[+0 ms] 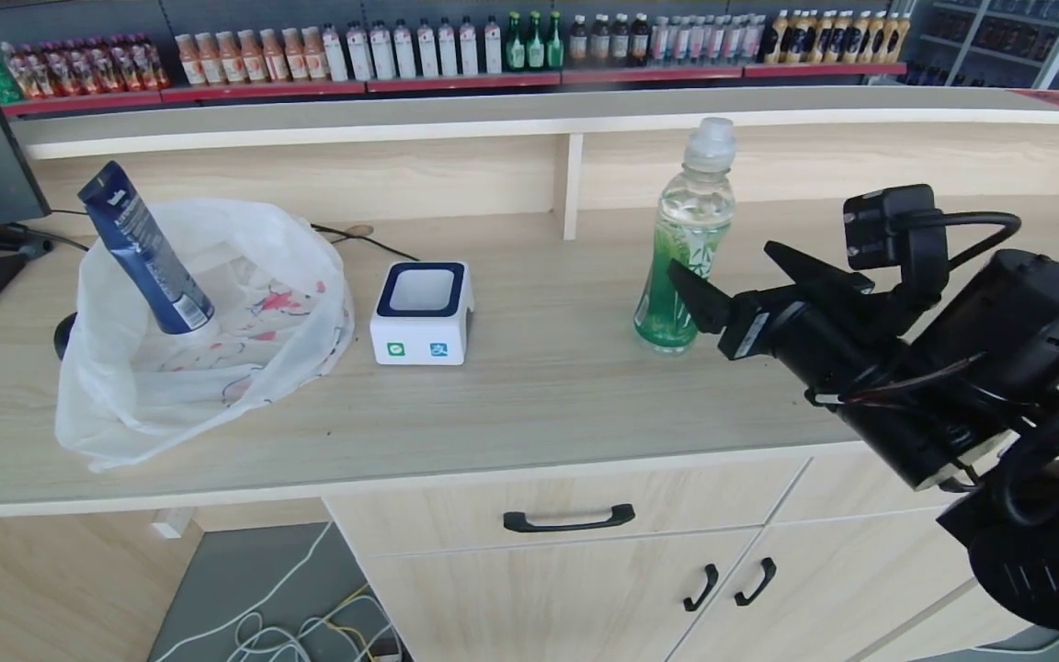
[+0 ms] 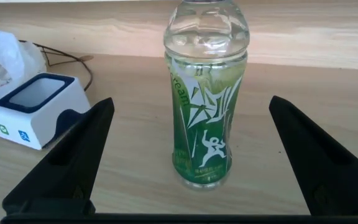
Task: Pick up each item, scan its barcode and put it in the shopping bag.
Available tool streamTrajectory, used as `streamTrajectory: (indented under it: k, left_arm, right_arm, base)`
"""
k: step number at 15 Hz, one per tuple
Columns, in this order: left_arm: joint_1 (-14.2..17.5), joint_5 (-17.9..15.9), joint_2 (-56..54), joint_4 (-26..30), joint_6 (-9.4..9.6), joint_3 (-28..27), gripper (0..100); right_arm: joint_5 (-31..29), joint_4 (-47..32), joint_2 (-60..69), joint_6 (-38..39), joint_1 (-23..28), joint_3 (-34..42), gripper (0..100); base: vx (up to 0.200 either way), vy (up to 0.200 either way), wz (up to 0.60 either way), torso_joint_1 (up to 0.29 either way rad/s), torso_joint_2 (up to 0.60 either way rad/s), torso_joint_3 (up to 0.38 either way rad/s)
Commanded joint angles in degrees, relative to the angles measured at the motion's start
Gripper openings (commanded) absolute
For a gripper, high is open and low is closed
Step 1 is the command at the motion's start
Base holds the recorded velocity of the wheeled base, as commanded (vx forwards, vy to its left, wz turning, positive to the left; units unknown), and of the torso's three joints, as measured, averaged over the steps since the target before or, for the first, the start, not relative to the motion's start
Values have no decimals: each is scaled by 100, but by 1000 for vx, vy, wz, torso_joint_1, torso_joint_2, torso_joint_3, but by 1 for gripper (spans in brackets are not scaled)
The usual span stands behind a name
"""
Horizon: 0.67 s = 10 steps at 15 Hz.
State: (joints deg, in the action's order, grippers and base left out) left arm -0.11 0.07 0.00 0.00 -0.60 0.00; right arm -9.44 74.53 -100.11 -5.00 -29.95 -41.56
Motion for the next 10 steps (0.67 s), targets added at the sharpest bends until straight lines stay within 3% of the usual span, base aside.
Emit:
streamTrajectory:
  k: [1, 5, 10]
  left_arm:
    - [2, 1, 0, 0, -2, 0, 100]
    - [-7, 1, 0, 0, -2, 0, 100]
    - [2, 1, 9, 0, -2, 0, 100]
  right_arm:
    - [3, -580, -123, -1, 86, -784, 100]
    - [12, -1134, -246, -19, 156, -1206, 100]
    - [21, -1169, -492, -19, 174, -1381, 100]
  base:
    - [0, 0, 0, 0, 0, 0]
    - [0, 0, 0, 0, 0, 0]
    - [0, 0, 0, 0, 0, 0]
